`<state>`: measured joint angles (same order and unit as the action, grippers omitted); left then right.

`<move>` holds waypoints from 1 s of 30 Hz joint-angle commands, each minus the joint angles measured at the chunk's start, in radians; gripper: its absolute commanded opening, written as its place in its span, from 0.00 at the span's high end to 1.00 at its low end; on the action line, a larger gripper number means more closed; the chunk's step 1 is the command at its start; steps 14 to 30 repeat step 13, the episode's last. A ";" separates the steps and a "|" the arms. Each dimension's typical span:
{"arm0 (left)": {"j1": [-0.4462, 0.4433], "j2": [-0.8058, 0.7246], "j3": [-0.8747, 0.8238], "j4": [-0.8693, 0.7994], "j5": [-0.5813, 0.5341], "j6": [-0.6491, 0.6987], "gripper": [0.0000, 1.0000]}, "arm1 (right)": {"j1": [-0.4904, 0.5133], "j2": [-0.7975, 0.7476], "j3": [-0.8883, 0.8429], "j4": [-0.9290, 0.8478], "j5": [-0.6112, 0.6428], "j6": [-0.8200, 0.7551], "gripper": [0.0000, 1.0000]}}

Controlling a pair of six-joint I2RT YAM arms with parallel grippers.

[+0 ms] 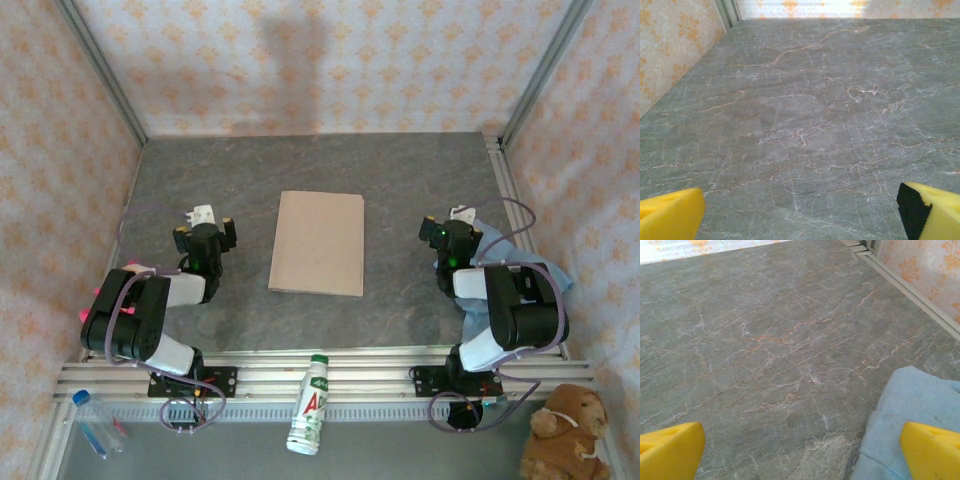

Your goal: Put the files into the folder

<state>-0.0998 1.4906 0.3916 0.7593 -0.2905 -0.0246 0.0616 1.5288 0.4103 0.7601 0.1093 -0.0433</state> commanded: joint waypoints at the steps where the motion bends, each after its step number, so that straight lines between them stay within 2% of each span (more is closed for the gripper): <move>1: 0.012 0.004 0.017 0.017 0.000 0.004 0.00 | -0.008 -0.004 0.002 0.035 -0.010 -0.013 0.00; 30: 0.012 0.005 0.018 0.015 0.001 0.005 0.00 | -0.011 -0.003 0.003 0.035 -0.018 -0.011 0.00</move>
